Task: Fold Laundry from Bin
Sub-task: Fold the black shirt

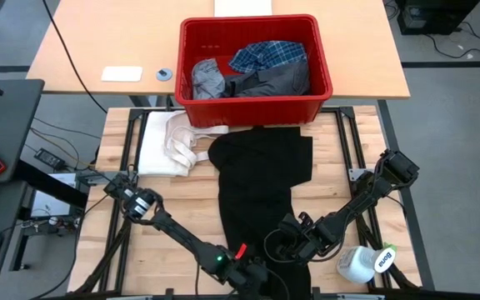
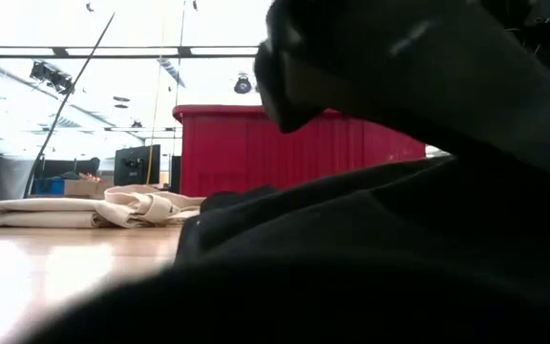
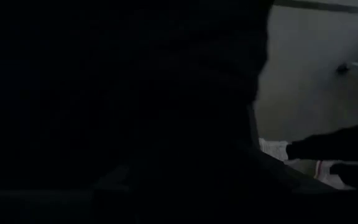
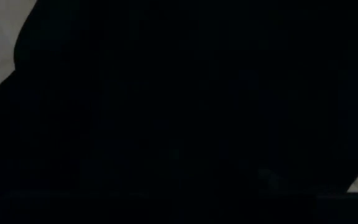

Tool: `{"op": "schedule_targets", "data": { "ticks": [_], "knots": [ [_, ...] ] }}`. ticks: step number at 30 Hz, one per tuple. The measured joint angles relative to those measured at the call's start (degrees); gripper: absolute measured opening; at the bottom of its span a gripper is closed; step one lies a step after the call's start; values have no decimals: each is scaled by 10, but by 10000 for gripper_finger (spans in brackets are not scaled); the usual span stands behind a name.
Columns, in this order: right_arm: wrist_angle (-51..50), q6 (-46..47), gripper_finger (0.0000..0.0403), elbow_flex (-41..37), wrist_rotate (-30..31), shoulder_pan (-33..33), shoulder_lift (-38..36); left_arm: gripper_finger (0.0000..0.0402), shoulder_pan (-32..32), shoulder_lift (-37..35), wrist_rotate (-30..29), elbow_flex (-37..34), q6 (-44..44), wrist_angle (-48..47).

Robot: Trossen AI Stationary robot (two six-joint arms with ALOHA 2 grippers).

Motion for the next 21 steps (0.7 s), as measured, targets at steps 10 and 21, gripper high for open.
{"op": "schedule_targets", "data": {
  "ticks": [10,21],
  "knots": [
    [5,9,94,0,2,0,0,167,3,31,-2,0,-39,-3],
    [15,10,93,0,4,6,0,158,11,31,-4,1,-103,-25]
  ]
}}
